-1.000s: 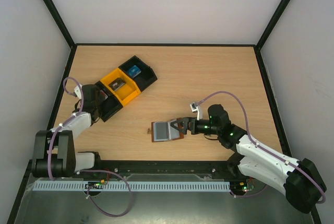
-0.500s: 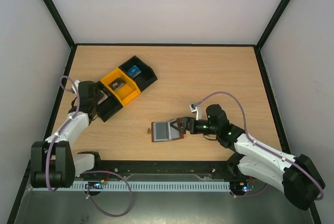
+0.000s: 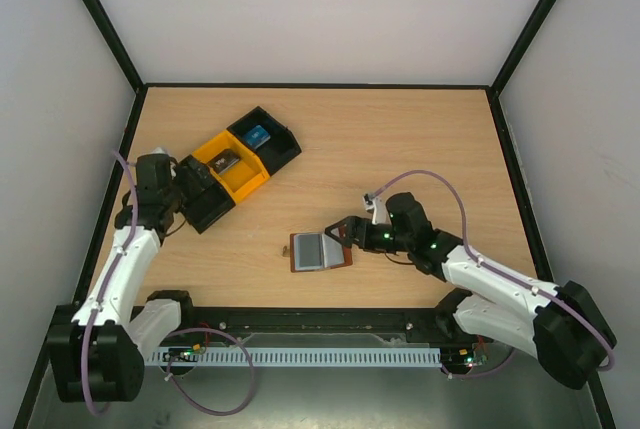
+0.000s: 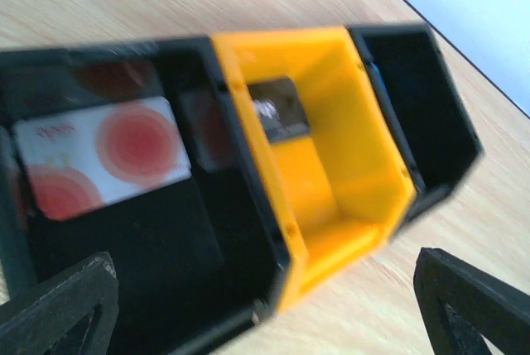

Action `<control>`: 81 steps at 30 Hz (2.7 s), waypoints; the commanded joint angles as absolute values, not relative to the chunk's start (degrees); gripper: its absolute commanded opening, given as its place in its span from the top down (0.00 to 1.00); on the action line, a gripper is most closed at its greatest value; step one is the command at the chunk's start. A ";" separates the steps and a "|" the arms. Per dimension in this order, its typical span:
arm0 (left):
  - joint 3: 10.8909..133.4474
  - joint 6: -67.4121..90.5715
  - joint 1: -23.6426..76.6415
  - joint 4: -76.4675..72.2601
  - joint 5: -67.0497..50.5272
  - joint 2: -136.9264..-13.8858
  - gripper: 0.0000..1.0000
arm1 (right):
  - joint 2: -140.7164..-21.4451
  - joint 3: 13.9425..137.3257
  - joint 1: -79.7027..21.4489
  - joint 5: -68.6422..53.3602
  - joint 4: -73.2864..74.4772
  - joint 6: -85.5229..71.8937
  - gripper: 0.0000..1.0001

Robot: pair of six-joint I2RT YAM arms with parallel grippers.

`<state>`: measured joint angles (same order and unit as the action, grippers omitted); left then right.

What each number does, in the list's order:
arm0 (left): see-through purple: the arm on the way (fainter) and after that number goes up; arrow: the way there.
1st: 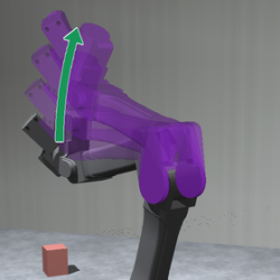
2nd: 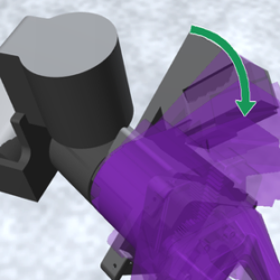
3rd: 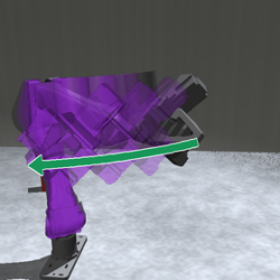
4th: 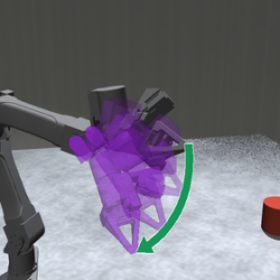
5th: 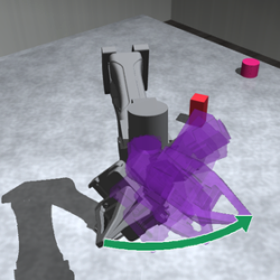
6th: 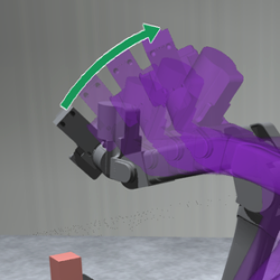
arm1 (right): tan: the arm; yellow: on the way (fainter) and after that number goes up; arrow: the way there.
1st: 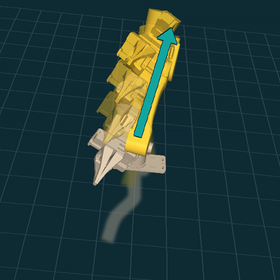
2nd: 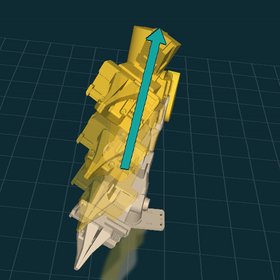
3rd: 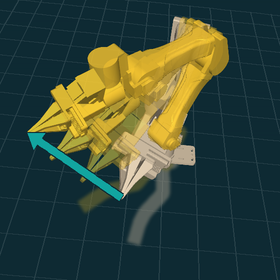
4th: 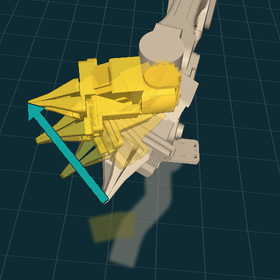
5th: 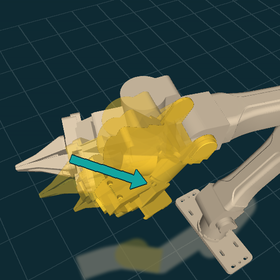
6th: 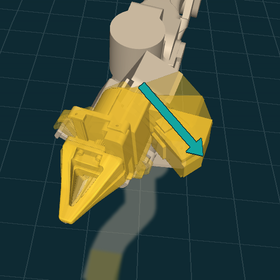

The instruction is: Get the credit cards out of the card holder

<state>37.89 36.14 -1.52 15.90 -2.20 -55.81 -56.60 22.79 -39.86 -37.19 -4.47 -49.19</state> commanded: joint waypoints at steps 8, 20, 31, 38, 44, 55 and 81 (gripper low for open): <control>31.90 33.36 5.72 16.17 -31.38 -49.60 0.01 | -61.90 27.31 -41.91 -34.74 -5.06 -53.84 0.20; 21.64 45.92 18.85 1.41 -37.09 -47.32 0.04 | -72.88 30.36 -48.66 -30.16 -7.71 -54.54 0.54; 15.96 53.27 28.36 -9.98 -35.81 -51.39 0.22 | -81.99 32.79 -49.08 -26.80 -6.92 -51.82 0.62; 14.30 56.14 31.79 -14.86 -34.03 -52.66 0.22 | -86.34 32.80 -49.60 -25.95 -7.49 -51.50 0.65; 13.44 57.28 33.76 -18.00 -32.12 -56.10 0.29 | -87.63 30.75 -49.88 -24.74 -8.43 -51.71 0.77; 16.24 59.48 38.22 -23.48 -30.69 -63.50 0.43 | -87.58 25.19 -50.08 -24.51 -15.91 -54.23 0.96; 15.47 60.03 38.89 -37.39 -27.25 -81.03 0.67 | -84.09 21.63 -50.05 -26.86 -16.50 -54.29 0.91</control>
<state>15.31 60.69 38.61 -36.10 -27.79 -81.10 -82.39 22.87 -49.76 -25.78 -16.56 -54.59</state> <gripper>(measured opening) 0.339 0.078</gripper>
